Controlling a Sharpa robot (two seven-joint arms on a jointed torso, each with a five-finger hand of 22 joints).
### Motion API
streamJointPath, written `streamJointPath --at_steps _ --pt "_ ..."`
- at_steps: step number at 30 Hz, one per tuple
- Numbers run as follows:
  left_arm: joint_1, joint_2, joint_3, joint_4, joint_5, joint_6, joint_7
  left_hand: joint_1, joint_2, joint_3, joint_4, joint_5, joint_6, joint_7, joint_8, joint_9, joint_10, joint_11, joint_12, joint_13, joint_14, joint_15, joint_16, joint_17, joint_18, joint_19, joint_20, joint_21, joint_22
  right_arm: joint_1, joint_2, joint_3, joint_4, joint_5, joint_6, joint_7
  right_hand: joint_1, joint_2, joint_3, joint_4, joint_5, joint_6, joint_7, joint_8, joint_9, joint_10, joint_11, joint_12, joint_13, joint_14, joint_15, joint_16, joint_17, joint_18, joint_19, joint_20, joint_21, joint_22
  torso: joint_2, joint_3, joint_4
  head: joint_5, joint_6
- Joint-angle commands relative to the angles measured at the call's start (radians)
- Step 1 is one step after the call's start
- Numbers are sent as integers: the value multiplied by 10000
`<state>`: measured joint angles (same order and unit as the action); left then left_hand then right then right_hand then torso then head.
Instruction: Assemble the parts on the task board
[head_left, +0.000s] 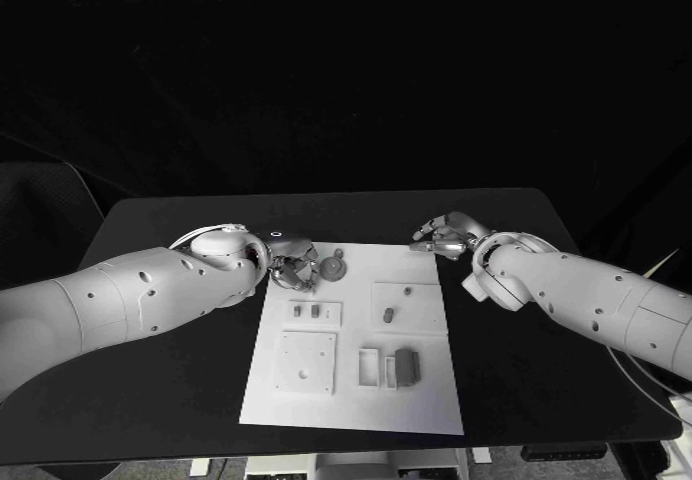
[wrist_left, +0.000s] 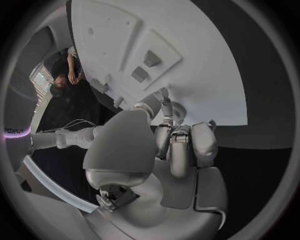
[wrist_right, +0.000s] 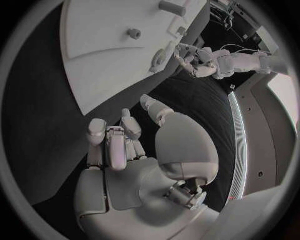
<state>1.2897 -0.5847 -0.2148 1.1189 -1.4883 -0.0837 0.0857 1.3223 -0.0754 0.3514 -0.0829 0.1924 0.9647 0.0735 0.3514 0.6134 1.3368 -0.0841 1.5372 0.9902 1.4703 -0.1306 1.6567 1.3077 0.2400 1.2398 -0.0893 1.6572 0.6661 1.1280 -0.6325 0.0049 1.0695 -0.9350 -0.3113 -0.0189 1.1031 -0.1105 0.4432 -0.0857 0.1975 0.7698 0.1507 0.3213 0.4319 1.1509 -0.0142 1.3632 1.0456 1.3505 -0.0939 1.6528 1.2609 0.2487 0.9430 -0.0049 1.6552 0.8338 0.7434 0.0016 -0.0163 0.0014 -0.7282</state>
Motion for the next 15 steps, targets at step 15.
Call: streamJointPath --at_steps 15 --pt "6 -73 -12 76 -104 266 -35 -47 -22 54 -2 10 734 646 21 13 -10 -10 33 12 2115 22 792 2853 218 31 -60 1425 19 -4 -1 3 8 -30 128 87 -115 3 46 -10 42 108 193 49 -17 -30 -8 62 -17 -64 -6 146 -1 131 76 -7 601 -12 -6 -8 6 -4 -19"
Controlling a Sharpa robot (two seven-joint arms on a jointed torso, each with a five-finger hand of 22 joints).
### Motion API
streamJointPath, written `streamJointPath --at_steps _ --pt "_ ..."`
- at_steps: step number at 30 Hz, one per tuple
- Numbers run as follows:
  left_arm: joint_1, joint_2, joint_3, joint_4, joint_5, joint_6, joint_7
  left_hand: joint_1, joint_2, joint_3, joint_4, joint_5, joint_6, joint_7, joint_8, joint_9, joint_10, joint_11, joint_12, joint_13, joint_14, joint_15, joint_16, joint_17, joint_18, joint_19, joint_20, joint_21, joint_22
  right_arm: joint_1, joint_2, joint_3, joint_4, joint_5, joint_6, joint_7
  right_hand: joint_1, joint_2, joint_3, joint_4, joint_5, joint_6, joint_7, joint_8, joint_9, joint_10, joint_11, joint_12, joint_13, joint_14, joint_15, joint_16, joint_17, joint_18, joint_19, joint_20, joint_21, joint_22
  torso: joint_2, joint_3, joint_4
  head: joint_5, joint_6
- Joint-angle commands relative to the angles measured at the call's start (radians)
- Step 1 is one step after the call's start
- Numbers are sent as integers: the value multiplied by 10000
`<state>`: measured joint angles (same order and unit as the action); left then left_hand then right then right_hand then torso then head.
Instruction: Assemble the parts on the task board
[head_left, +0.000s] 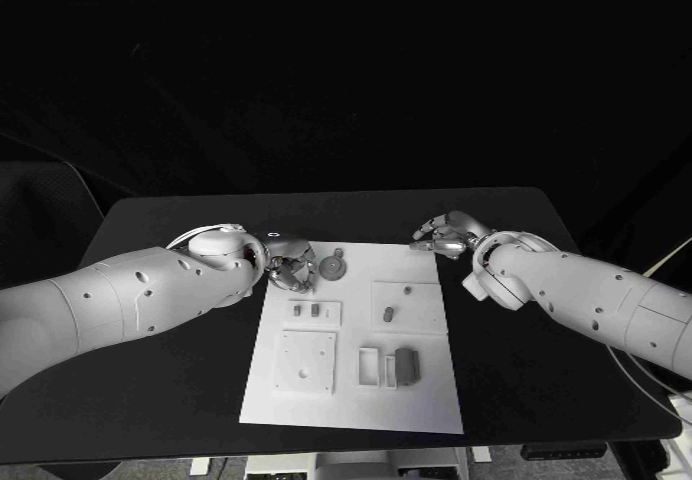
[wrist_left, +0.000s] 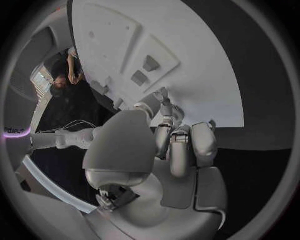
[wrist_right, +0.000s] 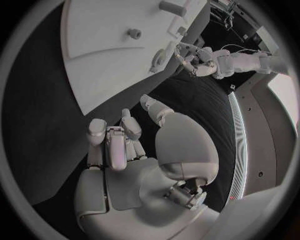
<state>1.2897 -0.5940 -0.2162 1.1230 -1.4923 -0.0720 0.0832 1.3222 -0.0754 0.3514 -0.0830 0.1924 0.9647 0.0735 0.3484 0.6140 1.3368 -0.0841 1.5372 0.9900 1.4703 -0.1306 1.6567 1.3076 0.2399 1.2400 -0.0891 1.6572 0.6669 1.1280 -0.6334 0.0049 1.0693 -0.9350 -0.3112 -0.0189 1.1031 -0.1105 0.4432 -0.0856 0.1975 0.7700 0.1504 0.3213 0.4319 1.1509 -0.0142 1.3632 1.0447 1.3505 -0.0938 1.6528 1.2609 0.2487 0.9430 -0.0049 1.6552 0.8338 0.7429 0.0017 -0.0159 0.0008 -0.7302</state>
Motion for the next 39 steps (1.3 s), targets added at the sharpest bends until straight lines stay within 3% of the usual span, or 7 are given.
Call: streamJointPath --at_steps 1,39 --pt "6 23 2 33 -64 157 -10 -48 -21 55 -2 10 735 646 51 7 -10 -10 34 14 2115 22 792 2854 219 29 -62 1425 12 -4 11 3 9 -30 127 86 -115 3 46 -10 42 106 196 49 -17 -31 -8 62 -8 -73 -6 142 -12 130 76 -6 601 -12 -1 -11 3 3 2" --pt "-13 217 -89 -76 -153 295 -29 -61 -25 84 9 9 745 646 39 -5 -10 -11 34 17 2097 22 779 2828 219 30 -61 1422 21 -4 8 3 10 -30 123 88 -123 4 50 -13 43 105 196 49 -18 -31 -8 65 -11 -74 -6 144 -18 130 77 -7 602 -13 3 -3 -2 1 1"
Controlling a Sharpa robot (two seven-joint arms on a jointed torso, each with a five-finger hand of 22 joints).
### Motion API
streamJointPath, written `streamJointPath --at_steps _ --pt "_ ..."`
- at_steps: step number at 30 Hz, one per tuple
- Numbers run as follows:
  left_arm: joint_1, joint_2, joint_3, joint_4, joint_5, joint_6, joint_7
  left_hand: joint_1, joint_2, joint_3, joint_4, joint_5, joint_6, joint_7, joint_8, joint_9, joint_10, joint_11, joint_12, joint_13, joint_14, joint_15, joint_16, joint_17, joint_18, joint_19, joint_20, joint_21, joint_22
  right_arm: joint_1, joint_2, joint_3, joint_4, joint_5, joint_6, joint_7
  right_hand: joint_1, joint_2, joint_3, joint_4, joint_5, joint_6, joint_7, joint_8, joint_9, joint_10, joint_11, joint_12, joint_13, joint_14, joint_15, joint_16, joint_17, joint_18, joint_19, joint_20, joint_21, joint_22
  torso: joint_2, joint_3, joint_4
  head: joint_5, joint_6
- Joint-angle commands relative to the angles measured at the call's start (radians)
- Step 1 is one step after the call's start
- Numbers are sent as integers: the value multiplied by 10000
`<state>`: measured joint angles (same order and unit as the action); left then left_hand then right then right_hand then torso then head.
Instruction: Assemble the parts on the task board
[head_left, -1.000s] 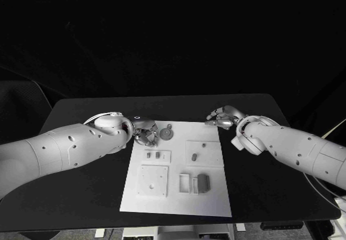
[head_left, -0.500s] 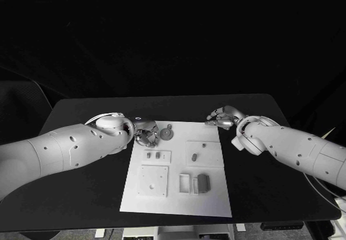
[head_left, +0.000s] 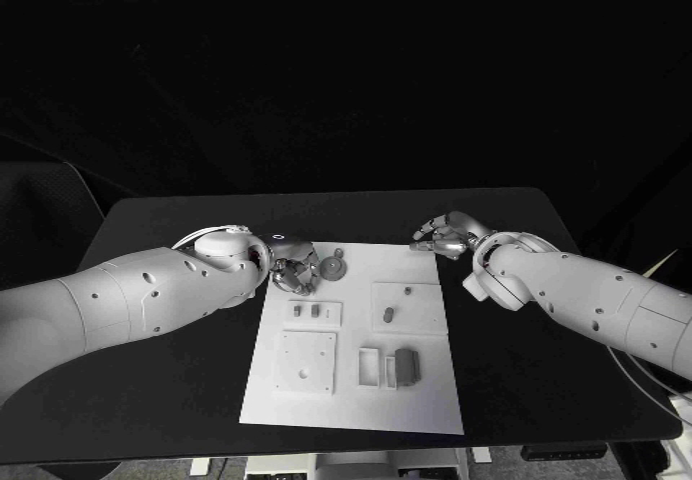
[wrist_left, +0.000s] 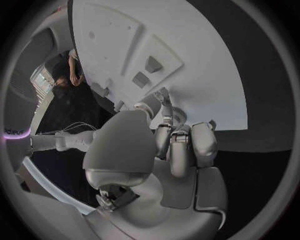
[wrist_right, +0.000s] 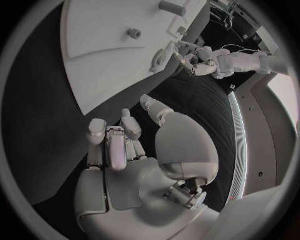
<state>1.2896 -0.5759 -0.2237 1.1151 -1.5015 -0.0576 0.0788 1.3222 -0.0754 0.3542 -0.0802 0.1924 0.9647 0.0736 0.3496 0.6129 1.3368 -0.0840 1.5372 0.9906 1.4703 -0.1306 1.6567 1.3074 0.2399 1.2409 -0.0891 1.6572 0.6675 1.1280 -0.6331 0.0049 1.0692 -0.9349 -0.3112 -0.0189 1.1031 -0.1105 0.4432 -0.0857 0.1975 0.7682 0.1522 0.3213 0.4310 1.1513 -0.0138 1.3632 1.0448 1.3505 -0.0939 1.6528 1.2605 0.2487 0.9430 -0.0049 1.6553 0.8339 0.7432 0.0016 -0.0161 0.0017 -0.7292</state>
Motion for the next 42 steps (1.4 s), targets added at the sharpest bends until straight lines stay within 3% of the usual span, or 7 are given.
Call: streamJointPath --at_steps 1,34,42 --pt "-15 37 -20 1 -62 164 14 -61 -25 58 -18 9 745 646 26 5 -10 -11 34 11 2097 22 779 2830 219 21 -61 1422 15 -4 5 3 11 -31 122 88 -123 4 51 -13 42 123 178 49 -9 -35 -13 65 -12 -78 -6 143 -18 130 78 -7 602 -14 1 -1 -3 -10 -10" --pt "-27 174 -90 -55 -86 400 65 -74 -27 80 -10 7 745 646 12 -7 -10 -11 34 13 2086 22 771 2814 219 21 -60 1419 22 -4 -5 3 17 -31 115 90 -130 4 54 -15 43 123 178 50 -10 -35 -13 67 -14 -77 -6 146 -20 130 78 -8 603 -14 -1 3 -5 -32 -40" --pt "-28 144 -93 -66 -60 382 45 -120 -149 76 -20 -4 681 651 -51 -46 -8 -10 31 17 2088 23 772 2815 219 18 -58 1414 40 -4 -8 3 15 -31 122 90 -131 5 55 -15 43 123 178 50 -10 -35 -13 68 -15 -69 -7 149 -12 130 79 -8 604 -14 -3 1 1 -37 -43"
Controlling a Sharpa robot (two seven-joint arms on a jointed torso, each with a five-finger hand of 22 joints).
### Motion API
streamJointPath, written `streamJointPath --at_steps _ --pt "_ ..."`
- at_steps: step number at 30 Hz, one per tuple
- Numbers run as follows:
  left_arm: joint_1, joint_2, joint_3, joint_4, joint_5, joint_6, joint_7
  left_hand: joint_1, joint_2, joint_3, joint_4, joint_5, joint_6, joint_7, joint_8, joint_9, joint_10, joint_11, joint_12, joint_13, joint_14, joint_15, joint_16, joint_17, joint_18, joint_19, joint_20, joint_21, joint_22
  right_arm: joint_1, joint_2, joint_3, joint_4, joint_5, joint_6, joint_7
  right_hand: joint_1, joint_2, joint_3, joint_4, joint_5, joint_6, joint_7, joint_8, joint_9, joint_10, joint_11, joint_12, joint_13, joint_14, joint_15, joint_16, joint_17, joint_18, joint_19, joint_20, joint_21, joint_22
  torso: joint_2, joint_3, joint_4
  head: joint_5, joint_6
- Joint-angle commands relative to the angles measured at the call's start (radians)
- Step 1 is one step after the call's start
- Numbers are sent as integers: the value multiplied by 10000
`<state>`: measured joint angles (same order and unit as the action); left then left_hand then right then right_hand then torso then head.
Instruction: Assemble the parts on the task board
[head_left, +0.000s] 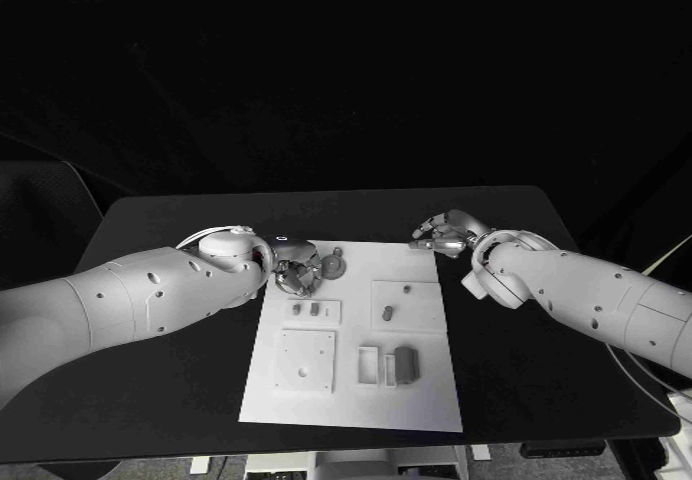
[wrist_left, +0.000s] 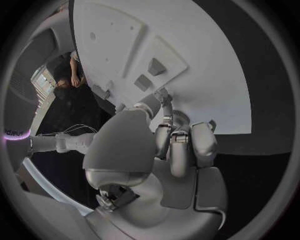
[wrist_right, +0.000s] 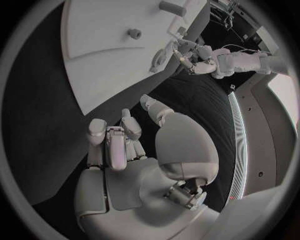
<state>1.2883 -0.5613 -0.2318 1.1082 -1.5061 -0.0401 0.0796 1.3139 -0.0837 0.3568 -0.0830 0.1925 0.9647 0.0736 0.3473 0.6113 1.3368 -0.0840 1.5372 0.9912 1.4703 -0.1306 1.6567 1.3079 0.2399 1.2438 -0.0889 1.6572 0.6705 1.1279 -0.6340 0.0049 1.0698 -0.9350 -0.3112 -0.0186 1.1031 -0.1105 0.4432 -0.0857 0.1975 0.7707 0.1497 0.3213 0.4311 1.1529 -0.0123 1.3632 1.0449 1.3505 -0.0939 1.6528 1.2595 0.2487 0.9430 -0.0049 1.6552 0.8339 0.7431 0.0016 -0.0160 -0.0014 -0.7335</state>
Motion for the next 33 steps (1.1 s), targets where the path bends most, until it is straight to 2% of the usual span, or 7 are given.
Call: streamJointPath --at_steps 1,9,18,33 --pt "-15 -5 -12 4 -13 207 28 -49 -104 54 2 -5 632 645 -64 -51 -4 -10 29 11 2090 23 772 2810 219 -10 -58 1413 16 -4 -2 3 10 -31 122 87 -131 5 55 -15 43 99 203 50 -11 -50 -28 68 -16 -68 -6 149 -1 131 79 -8 604 -14 -1 -2 0 -9 -4" --pt "-16 -21 -12 -11 14 116 7 -84 -237 62 -27 -8 444 612 -190 -126 26 -10 20 9 2072 22 753 2770 219 -2 -57 1407 42 -4 -4 3 8 -31 116 83 -133 5 56 -15 43 99 203 50 -11 -50 -28 68 -17 -74 -7 147 -8 130 79 -8 604 -15 -2 -11 6 -12 -12" --pt "-17 -22 -11 -8 71 101 -7 -163 -369 125 -103 -16 -513 510 -582 -416 115 10 -37 -6 2075 22 727 2724 219 31 -54 1378 114 -4 4 3 5 -30 118 85 -135 4 56 -15 42 98 203 50 -11 -51 -28 68 -18 -82 -7 144 -18 130 79 -8 604 -15 -2 -10 4 -7 -14" --pt "-17 -62 -10 8 170 -104 52 -193 -410 118 -139 -22 -913 448 -650 -522 138 23 -57 -8 2070 23 712 2701 219 39 -52 1368 140 -4 9 3 1 -30 125 78 -139 4 57 -15 42 96 203 49 -12 -51 -28 69 -19 -91 -7 141 -30 130 79 -8 604 -15 -2 -2 -1 2 -8"
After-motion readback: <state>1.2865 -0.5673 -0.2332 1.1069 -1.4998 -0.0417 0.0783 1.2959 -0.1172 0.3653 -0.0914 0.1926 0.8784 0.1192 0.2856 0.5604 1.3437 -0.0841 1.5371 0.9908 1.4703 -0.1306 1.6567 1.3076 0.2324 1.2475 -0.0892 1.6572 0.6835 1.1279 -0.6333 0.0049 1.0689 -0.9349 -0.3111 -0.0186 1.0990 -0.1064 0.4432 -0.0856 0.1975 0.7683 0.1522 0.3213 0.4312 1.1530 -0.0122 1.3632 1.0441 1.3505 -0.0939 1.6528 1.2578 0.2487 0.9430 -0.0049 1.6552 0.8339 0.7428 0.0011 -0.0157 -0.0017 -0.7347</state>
